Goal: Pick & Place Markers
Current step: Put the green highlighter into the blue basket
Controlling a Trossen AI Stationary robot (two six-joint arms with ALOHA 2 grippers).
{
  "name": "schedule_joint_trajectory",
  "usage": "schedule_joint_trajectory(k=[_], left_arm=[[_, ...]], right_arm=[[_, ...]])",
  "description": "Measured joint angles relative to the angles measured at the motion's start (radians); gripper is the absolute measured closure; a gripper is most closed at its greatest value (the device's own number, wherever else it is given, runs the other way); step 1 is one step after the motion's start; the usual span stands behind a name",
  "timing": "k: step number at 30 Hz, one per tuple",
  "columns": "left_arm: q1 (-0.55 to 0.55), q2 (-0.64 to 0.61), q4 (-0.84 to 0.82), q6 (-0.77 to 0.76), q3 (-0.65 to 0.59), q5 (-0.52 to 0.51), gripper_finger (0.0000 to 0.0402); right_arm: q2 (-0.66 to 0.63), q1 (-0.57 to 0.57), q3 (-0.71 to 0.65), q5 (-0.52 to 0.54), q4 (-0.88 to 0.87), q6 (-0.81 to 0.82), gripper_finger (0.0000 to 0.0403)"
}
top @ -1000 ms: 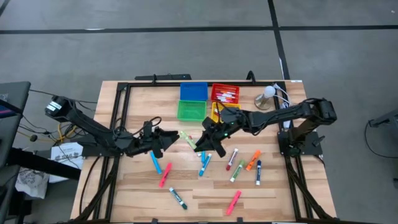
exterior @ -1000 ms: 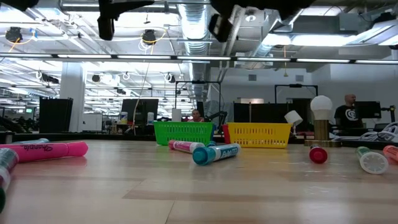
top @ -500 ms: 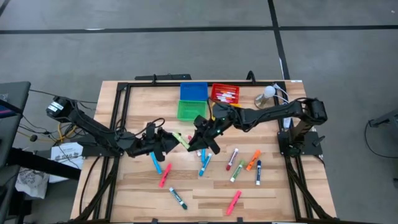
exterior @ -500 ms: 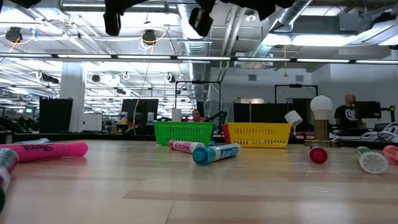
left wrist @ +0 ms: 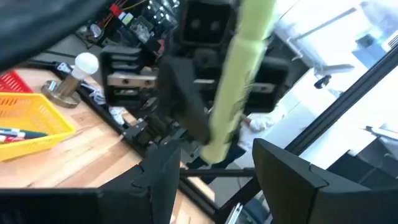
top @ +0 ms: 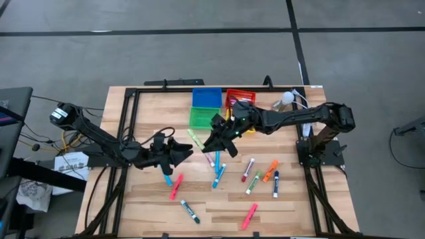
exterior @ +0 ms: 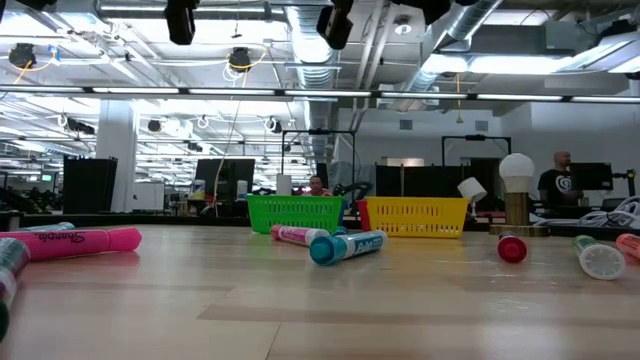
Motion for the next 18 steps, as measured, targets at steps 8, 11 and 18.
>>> schedule_joint_trajectory(k=[8, 11, 18], left_arm=[[0.001, 0.000, 0.073, 0.040, 0.000, 0.006, 0.0202], [0.017, -0.001, 0.089, 0.052, 0.000, 0.009, 0.0202], [0.080, -0.001, 0.129, 0.054, 0.000, 0.083, 0.0202]], right_arm=[[0.000, 0.002, 0.000, 0.035, -0.018, -0.013, 0.0342], [0.000, 0.010, 0.000, 0.059, -0.020, -0.013, 0.0342], [0.000, 0.020, 0.000, 0.109, -0.016, -0.014, 0.0342]])
